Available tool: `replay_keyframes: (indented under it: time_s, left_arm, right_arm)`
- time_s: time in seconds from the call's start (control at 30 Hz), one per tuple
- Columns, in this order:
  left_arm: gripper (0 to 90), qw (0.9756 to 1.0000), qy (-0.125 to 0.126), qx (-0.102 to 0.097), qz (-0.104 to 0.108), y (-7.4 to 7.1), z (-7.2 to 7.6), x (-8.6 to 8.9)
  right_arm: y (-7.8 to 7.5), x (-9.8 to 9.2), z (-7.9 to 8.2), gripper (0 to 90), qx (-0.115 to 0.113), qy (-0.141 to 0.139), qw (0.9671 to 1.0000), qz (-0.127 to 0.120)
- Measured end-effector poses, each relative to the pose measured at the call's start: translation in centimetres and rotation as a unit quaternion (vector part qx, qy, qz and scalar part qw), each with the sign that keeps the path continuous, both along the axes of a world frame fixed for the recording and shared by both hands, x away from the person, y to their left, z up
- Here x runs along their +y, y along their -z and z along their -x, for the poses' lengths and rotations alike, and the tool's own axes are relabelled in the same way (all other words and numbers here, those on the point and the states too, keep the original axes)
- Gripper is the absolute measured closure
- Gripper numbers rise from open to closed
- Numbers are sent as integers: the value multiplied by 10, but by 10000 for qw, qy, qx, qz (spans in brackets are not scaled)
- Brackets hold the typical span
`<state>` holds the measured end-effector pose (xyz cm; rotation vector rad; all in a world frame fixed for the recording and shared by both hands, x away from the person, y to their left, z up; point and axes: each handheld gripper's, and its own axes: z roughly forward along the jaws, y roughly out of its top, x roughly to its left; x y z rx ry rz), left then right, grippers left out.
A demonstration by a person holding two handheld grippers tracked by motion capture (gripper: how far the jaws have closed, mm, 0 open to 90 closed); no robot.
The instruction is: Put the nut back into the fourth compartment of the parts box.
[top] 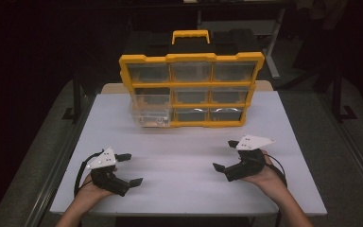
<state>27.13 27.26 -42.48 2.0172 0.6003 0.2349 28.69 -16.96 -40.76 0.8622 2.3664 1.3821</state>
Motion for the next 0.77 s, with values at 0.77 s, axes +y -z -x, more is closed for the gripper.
replay_keyframes:
  time_s: [0.77]
  left_arm:
    - [4,10000,-32,10,-56,1,2,-1]
  right_arm:
    - [21,-32,20,15,70,269,9992,286]
